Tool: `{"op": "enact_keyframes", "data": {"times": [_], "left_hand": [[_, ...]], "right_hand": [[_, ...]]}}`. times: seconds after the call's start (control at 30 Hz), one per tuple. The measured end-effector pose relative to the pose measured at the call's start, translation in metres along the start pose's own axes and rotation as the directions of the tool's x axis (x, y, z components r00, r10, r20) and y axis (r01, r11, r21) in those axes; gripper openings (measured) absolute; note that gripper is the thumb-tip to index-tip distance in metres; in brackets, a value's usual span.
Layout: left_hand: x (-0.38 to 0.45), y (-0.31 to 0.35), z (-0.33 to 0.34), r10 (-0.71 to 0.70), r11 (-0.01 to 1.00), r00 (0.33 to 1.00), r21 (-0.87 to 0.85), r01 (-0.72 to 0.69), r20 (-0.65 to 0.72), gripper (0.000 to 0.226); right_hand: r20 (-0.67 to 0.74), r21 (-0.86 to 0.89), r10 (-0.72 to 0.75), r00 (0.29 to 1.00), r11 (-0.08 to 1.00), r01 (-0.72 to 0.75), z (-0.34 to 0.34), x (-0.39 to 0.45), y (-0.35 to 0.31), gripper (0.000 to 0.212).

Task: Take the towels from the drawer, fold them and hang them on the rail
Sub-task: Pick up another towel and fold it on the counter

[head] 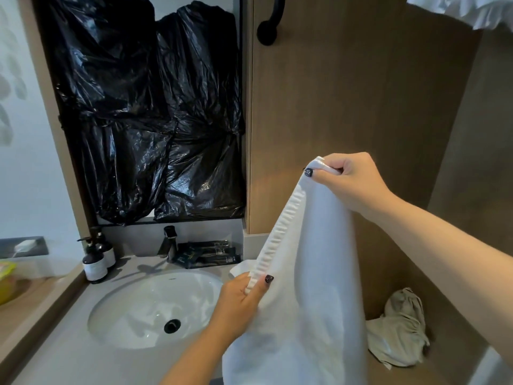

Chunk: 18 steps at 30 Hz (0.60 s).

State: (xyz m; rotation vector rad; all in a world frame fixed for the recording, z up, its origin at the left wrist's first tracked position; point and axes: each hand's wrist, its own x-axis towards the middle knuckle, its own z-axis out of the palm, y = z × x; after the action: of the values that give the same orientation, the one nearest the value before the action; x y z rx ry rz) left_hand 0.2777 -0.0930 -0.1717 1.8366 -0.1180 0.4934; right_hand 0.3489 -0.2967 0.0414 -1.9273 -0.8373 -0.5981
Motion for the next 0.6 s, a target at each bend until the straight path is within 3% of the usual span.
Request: {"op": "enact_keyframes", "data": {"times": [0.1, 0.23, 0.37, 0.5, 0.6], "left_hand": [[0.007, -0.005, -0.009, 0.015, 0.998, 1.0, 0.063, -0.016, 0.018, 0.041], [0.011, -0.008, -0.022, -0.079, 0.986, 0.987, 0.156, 0.058, 0.136, 0.032], [0.015, -0.011, -0.033, -0.101, 0.955, 0.974, 0.294, 0.039, 0.201, 0.025], [0.024, -0.011, -0.046, -0.106, 0.883, 0.96, 0.468, -0.03, 0.261, 0.033], [0.032, -0.012, -0.057, -0.115, 0.769, 0.935, 0.626, -0.13, 0.335, 0.04]], "right_hand": [[-0.045, -0.027, 0.043, 0.998, 0.999, -0.045, -0.007, 0.003, 0.013, 0.053], [-0.114, -0.087, 0.05, 0.992, 0.994, -0.06, -0.018, 0.006, 0.027, 0.053], [-0.225, -0.174, 0.08, 0.971, 0.977, -0.121, -0.035, 0.011, 0.046, 0.05], [-0.327, -0.176, 0.169, 0.93, 0.956, -0.235, -0.054, 0.008, 0.069, 0.047], [-0.392, -0.167, 0.231, 0.89, 0.934, -0.316, -0.068, 0.001, 0.084, 0.048]]}}
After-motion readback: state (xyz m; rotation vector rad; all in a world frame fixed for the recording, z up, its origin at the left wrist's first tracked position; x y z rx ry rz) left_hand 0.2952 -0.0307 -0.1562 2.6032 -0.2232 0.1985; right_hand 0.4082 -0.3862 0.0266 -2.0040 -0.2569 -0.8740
